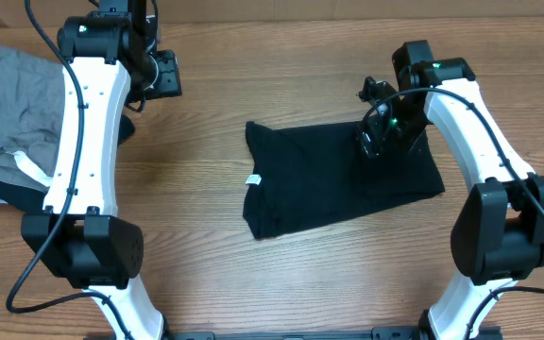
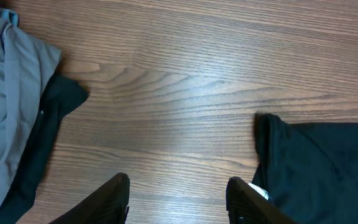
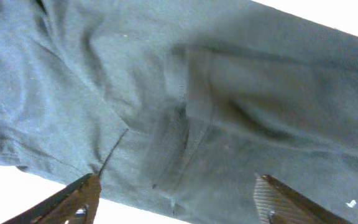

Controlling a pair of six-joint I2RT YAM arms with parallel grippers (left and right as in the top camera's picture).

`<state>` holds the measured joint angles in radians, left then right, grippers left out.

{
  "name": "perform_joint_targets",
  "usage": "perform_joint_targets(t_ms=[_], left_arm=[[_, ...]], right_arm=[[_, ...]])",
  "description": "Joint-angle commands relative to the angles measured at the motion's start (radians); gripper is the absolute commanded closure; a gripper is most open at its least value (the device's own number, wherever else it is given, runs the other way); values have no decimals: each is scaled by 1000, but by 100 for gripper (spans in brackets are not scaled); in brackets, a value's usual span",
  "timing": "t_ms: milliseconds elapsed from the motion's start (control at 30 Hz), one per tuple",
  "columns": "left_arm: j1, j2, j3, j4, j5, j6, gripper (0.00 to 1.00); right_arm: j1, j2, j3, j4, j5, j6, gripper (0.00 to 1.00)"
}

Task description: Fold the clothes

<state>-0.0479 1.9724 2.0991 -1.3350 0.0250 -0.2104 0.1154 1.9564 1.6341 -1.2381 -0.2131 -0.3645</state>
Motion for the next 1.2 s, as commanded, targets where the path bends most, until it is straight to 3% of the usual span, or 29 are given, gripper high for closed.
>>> perform_joint_targets(t_ms=[0, 233, 533, 667, 900, 1000, 1167], left_arm=[[3, -5, 24, 4, -2, 1, 45], [2, -5, 23, -9, 2, 1, 42], [1, 5, 8, -11, 45, 1, 42], [0, 14, 8, -11, 54, 0, 43], [-31, 17, 8, 1, 80, 1, 44], [-62, 17, 8, 17, 81, 0, 55], [-133, 19, 8, 42, 76, 1, 52]], right_arm=[[-3, 2, 11, 14, -73, -2, 1], [-68, 2, 10, 44, 152, 97, 0], [-237, 65, 8, 71, -19, 39, 7], [-241, 154, 8, 82, -9, 35, 20], [-248, 200, 7, 94, -39, 35, 20], [-248, 200, 7, 89, -43, 35, 20], [-255, 200, 10, 96, -39, 36, 21]])
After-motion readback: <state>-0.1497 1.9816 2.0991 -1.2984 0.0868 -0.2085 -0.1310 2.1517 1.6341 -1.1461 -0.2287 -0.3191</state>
